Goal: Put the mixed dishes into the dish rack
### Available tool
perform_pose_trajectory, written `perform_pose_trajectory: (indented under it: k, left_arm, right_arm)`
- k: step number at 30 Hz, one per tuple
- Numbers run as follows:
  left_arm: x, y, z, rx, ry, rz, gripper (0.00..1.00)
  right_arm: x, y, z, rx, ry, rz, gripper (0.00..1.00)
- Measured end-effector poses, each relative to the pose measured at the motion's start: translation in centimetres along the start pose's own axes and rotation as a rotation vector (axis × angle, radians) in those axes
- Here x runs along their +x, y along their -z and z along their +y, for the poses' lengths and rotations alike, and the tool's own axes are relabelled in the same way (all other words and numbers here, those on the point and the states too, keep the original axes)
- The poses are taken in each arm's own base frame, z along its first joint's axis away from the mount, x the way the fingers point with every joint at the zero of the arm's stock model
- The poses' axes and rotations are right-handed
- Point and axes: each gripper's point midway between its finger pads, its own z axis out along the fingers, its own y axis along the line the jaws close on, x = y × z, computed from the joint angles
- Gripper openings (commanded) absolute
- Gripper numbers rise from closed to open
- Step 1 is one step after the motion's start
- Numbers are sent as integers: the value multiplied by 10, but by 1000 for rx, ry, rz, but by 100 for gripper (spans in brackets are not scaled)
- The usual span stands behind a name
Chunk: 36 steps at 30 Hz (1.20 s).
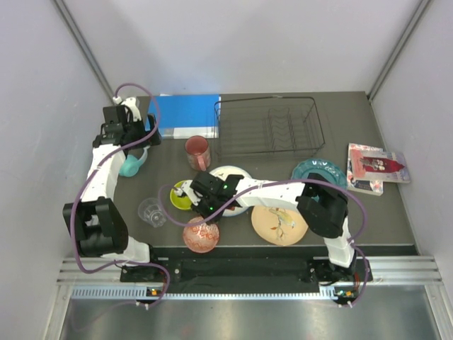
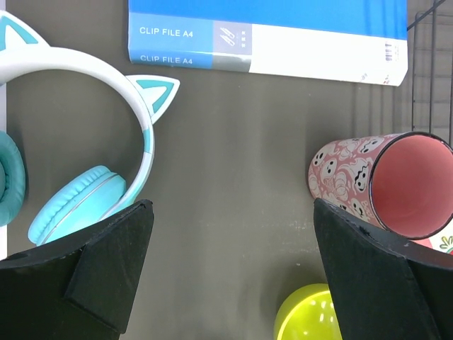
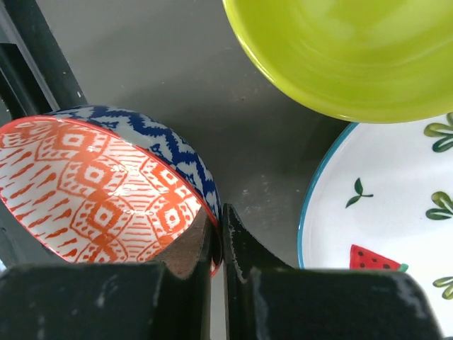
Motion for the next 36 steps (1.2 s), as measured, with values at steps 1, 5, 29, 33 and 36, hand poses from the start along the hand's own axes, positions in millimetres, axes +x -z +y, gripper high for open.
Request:
perform_pose_trajectory:
  k: [1, 5, 29, 33, 36]
  left_arm:
    - [0, 0, 0, 0, 0, -1, 99]
    - [-3, -1, 0, 0, -2, -10, 99]
    - [1, -2, 10, -49, -28, 5, 99]
    - [1, -1, 13, -64, -39, 14, 99]
    - [0, -1, 16, -76, -46, 18, 99]
  right_arm:
    - [0, 0, -1, 3, 0, 0, 0]
    - [-1, 4, -6, 40, 1, -5, 0]
    - [27, 440, -314, 1599, -690, -318, 0]
    - [32, 454, -324, 1847, -661, -283, 0]
    - [29, 440, -338, 1988, -563, -162, 0]
